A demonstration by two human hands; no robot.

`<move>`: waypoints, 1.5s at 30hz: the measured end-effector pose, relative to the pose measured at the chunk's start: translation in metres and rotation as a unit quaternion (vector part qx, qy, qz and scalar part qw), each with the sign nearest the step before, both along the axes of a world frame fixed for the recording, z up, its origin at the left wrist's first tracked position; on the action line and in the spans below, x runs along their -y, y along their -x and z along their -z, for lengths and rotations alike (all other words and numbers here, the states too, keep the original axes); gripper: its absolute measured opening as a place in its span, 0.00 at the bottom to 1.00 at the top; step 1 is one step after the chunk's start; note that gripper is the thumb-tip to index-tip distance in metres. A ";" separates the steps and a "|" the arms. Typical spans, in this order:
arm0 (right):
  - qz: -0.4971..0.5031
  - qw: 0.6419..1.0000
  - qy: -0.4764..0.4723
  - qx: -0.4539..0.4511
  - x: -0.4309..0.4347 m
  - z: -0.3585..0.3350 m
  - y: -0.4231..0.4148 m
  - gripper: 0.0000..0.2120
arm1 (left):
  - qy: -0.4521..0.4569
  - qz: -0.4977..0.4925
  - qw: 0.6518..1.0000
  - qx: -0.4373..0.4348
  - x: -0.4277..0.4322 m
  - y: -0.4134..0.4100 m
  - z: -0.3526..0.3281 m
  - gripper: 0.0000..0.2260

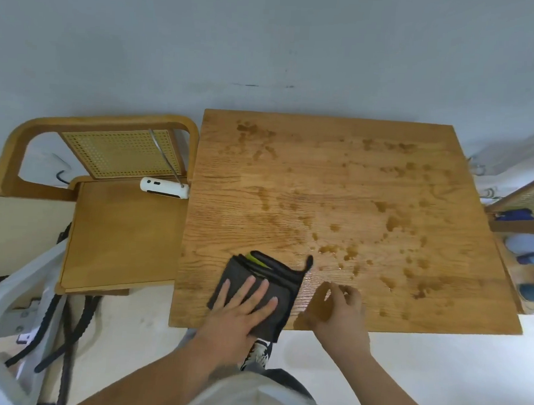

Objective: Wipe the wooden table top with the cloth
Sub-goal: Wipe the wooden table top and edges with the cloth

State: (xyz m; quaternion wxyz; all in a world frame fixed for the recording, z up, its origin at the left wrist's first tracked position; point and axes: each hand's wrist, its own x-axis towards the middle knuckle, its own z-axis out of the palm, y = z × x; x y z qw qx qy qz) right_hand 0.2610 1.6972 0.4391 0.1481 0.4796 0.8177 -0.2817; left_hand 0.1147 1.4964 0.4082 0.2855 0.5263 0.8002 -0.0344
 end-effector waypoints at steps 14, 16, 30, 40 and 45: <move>-0.071 0.991 -0.063 0.089 -0.009 0.007 -0.023 0.35 | -0.013 0.188 0.982 0.006 -0.063 0.030 0.004 0.36; -0.083 0.991 -0.064 0.083 -0.011 0.007 -0.026 0.36 | 0.006 0.155 0.987 -0.030 -0.082 0.060 -0.001 0.36; -0.076 0.990 0.076 0.092 -0.018 0.001 -0.022 0.46 | 0.007 0.098 0.994 -0.048 -0.098 0.048 -0.005 0.35; -0.079 0.983 0.120 0.118 -0.023 0.003 -0.020 0.48 | -0.024 0.190 0.981 -0.019 -0.021 0.015 0.000 0.36; -0.071 0.985 0.111 0.109 -0.016 0.003 -0.021 0.46 | 0.043 -0.096 0.994 -0.041 -0.027 0.053 -0.009 0.36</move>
